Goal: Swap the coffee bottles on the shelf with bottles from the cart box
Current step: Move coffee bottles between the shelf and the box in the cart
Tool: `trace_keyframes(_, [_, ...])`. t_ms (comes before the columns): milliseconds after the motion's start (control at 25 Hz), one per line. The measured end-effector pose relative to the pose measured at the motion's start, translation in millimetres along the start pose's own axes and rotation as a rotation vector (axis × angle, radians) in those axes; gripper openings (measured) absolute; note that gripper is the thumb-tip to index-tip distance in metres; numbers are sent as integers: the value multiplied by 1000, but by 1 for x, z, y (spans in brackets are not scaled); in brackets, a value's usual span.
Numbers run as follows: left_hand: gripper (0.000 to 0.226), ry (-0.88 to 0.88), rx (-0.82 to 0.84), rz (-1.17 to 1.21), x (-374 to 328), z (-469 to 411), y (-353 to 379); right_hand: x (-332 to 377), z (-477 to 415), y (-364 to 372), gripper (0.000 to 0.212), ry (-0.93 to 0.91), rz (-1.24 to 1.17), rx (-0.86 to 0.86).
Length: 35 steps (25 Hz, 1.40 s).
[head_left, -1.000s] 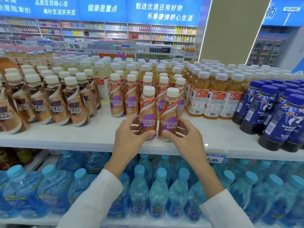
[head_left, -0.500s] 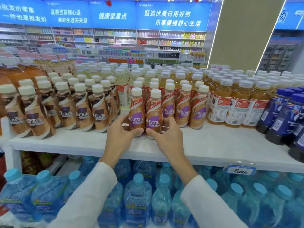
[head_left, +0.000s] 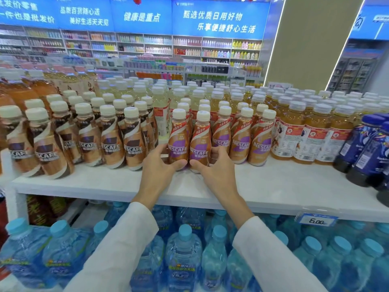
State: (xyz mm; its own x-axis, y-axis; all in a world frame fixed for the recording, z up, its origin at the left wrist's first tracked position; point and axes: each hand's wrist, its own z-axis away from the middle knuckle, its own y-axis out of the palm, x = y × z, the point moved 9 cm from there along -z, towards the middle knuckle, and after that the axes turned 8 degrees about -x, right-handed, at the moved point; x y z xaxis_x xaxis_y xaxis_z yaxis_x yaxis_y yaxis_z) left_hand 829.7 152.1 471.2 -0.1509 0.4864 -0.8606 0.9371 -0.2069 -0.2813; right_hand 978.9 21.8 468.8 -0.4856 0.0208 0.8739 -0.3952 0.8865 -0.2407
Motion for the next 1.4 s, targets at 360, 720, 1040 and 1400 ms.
trace_keyframes(360, [66, -35, 34, 24, 1, -2, 2, -1, 0, 4, 57, -6, 27, 6])
trace_keyframes(720, [64, -15, 7, 3, 0, 3, 3, -5, 0, 7, 57, 7, 35, 24])
trace_keyframes(1040, [63, -47, 26, -61, -3, 9, 4, -9, 2, 8, 58, 17, 114, 81])
trace_keyframes(1400, [47, -62, -162, -183, -7, 85, -53, 10, 65, -36, 49, -121, 145, 256])
